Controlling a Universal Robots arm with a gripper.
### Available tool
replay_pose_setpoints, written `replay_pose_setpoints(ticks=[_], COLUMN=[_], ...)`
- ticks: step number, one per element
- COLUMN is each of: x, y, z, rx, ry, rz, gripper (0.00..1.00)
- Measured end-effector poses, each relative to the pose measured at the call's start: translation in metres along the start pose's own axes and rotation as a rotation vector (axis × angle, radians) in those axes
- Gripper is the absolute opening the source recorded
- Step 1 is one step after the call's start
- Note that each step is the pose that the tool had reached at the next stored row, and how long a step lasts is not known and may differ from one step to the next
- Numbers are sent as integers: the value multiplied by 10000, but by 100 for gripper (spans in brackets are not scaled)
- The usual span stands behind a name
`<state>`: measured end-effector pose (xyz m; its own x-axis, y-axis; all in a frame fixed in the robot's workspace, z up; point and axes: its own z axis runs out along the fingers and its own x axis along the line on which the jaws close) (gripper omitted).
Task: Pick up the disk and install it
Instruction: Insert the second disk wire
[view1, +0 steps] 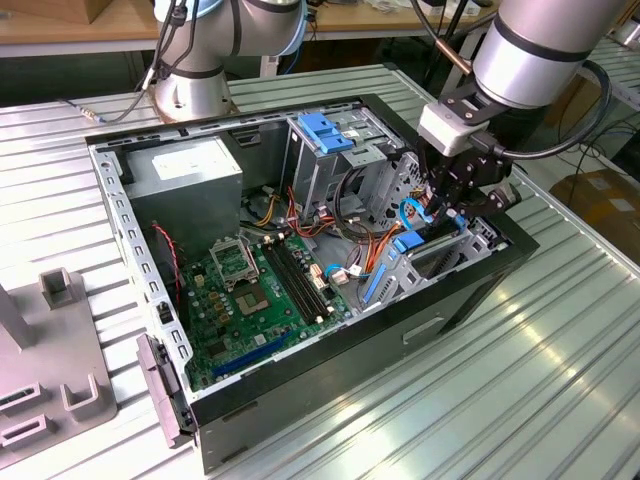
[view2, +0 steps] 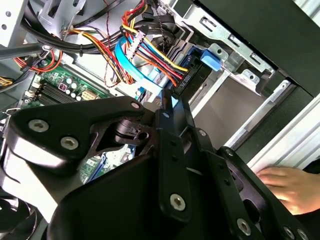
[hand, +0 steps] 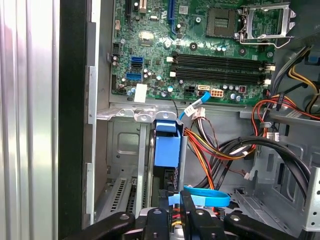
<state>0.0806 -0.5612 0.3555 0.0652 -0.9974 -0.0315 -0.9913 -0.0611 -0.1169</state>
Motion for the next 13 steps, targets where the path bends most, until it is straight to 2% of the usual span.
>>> replay_pose_setpoints(ticks=[2, 4, 13], x=[0, 0, 0], y=[0, 0, -2], z=[-3, -3, -12], rx=[-1, -1, 0], ry=[3, 2, 3], rz=[-1, 0, -1], gripper=[22, 10, 10])
